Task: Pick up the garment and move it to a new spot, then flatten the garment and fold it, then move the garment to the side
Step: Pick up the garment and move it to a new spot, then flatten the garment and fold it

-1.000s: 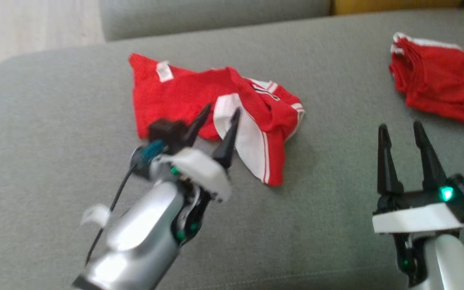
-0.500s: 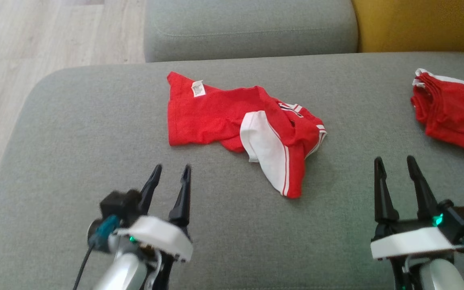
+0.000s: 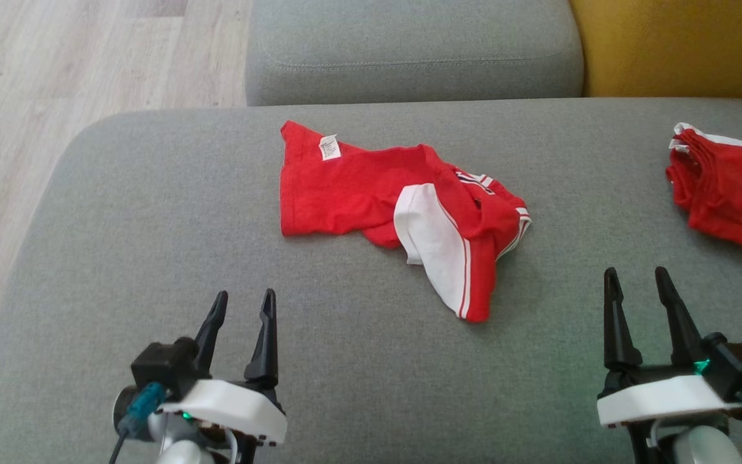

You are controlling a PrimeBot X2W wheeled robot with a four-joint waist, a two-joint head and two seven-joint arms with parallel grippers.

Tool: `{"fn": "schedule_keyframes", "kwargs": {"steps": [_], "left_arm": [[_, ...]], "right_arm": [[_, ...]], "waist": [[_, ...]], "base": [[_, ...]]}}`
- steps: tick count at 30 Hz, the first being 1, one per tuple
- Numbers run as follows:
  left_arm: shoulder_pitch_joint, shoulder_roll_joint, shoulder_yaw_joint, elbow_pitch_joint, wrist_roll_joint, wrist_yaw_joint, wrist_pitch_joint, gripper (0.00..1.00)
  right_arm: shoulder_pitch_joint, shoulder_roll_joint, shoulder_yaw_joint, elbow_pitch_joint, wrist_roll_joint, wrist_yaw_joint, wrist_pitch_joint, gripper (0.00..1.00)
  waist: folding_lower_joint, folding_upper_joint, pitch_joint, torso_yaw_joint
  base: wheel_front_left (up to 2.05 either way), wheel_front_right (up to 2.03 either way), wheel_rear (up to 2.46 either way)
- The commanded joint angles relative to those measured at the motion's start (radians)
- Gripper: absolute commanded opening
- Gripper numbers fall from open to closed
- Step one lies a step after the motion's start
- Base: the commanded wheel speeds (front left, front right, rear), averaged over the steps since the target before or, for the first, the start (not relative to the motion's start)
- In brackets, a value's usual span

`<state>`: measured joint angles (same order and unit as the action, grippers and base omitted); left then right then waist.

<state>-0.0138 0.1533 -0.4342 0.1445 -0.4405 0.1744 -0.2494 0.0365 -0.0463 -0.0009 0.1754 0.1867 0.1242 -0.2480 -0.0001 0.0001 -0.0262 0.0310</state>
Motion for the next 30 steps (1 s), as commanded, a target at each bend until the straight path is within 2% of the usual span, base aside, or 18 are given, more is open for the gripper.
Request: {"fn": "schedule_keyframes", "kwargs": {"steps": [1, 20, 30], "left_arm": [[-0.029, -0.004, 0.051, -0.035, 0.012, -0.012, -0.012, 1.0], [-0.017, -0.045, 0.099, -0.004, 0.052, -0.057, -0.012, 1.0], [-0.02, -0.057, 0.105, 0.008, 0.068, -0.07, -0.012, 1.0]], "right_arm": [[-0.016, -0.004, 0.027, -0.024, 0.007, 0.007, -0.012, 1.0], [-0.023, -0.004, 0.039, 0.011, -0.007, 0.007, -0.006, 1.0], [-0.025, -0.004, 0.057, 0.004, -0.012, 0.007, 0.009, 1.0]], "waist": [[0.0001, -0.0001, -0.001, -0.001], [0.0001, -0.0001, 0.001, -0.001], [0.0001, -0.0001, 0.015, 0.033]], "base": [[0.0, 0.0, 0.0], [0.0, 0.0, 0.0], [0.0, 0.0, 0.0]]}}
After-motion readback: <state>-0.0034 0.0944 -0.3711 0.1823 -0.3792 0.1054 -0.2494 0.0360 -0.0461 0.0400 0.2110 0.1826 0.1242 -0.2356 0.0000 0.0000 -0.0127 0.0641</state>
